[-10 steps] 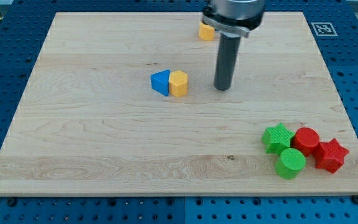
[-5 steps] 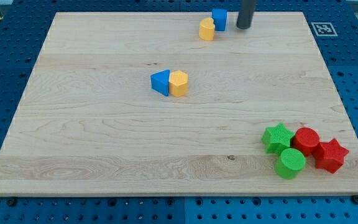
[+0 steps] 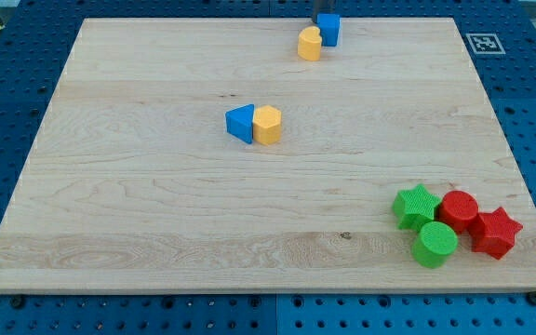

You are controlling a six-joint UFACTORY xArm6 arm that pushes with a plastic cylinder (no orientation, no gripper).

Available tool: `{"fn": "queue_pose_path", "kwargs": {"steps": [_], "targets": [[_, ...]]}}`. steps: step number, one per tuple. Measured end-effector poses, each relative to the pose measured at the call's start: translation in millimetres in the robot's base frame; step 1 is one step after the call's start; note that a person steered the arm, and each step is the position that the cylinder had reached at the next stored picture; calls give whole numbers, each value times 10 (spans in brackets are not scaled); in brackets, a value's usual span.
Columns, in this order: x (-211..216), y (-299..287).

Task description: Nudge blue cube down a bit

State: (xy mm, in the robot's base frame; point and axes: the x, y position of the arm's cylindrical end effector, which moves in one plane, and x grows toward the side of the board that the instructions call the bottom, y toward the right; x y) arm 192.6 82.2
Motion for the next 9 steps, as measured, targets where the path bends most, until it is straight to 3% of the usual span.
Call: {"fn": "queue_pose_path", "kwargs": {"steps": [6,9], "targets": [[118,26],[-8,420]]}}
